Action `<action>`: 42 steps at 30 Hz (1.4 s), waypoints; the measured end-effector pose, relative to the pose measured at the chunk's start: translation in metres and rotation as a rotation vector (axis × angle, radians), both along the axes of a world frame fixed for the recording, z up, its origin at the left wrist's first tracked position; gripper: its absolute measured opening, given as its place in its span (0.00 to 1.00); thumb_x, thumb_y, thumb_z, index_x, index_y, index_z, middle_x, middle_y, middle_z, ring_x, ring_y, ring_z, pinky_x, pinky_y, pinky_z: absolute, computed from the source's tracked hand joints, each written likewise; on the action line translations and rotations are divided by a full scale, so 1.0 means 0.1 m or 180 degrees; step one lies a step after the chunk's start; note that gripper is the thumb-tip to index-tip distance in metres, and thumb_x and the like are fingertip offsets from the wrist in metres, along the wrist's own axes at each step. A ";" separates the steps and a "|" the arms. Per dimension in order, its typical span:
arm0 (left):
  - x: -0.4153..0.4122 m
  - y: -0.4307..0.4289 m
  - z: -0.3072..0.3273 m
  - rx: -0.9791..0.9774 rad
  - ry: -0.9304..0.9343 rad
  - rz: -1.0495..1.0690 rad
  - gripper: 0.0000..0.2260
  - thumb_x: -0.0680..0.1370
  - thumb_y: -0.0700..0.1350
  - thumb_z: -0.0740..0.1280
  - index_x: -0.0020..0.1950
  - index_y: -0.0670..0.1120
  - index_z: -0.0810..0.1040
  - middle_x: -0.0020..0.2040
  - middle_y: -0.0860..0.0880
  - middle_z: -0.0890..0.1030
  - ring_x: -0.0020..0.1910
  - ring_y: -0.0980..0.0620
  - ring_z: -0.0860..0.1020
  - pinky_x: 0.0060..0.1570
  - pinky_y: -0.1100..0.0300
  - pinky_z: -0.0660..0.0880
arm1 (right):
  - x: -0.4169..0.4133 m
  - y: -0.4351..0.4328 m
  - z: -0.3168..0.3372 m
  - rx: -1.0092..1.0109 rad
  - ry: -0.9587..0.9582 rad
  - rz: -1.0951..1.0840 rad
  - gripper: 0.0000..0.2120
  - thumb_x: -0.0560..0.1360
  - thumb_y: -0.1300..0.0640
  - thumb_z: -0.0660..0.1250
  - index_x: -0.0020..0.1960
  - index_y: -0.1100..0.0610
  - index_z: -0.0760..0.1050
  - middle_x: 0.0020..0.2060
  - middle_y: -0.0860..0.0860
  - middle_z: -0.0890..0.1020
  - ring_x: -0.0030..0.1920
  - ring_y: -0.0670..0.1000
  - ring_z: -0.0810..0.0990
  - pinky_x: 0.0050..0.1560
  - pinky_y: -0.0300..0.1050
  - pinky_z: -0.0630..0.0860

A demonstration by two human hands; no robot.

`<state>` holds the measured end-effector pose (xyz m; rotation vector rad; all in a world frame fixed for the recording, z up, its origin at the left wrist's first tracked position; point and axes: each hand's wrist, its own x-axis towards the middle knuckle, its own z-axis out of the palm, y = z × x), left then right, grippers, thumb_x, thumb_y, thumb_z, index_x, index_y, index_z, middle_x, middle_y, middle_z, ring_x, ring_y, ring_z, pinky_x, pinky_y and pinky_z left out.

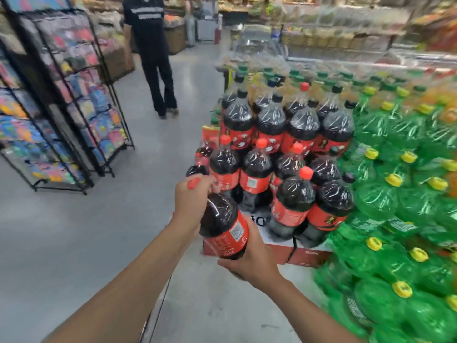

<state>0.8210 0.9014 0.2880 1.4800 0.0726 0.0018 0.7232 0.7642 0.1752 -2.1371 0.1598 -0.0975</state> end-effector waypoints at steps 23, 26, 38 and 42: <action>0.95 -1.36 -0.35 0.1446 -0.0742 -0.1323 0.12 0.73 0.46 0.66 0.29 0.46 0.80 0.30 0.53 0.82 0.32 0.51 0.78 0.42 0.50 0.78 | 1.04 -0.36 -0.60 0.1096 0.1240 -0.2045 0.26 0.64 0.45 0.83 0.56 0.58 0.82 0.50 0.49 0.86 0.52 0.52 0.84 0.57 0.47 0.80; 0.95 -1.40 -0.36 0.1502 -0.0852 -0.1331 0.14 0.76 0.47 0.68 0.31 0.46 0.81 0.30 0.57 0.82 0.33 0.54 0.79 0.46 0.50 0.79 | 1.06 -0.38 -0.63 0.1137 0.1215 -0.1997 0.29 0.63 0.44 0.84 0.58 0.57 0.82 0.50 0.48 0.87 0.53 0.51 0.85 0.59 0.49 0.80; 0.87 -1.29 -0.29 0.1582 -0.1250 -0.1318 0.10 0.74 0.52 0.77 0.47 0.54 0.78 0.41 0.63 0.84 0.46 0.62 0.82 0.56 0.56 0.77 | 0.96 -0.52 -0.47 0.1045 0.1350 -0.1474 0.16 0.70 0.47 0.80 0.51 0.55 0.81 0.46 0.48 0.85 0.51 0.51 0.83 0.62 0.49 0.78; 0.82 -1.24 -0.17 0.1849 -0.1369 -0.1392 0.10 0.75 0.55 0.76 0.51 0.57 0.77 0.47 0.63 0.85 0.52 0.63 0.81 0.61 0.48 0.77 | 0.84 -0.67 -0.41 0.1065 0.1452 -0.1387 0.17 0.74 0.47 0.77 0.48 0.59 0.77 0.49 0.51 0.82 0.52 0.53 0.79 0.58 0.44 0.74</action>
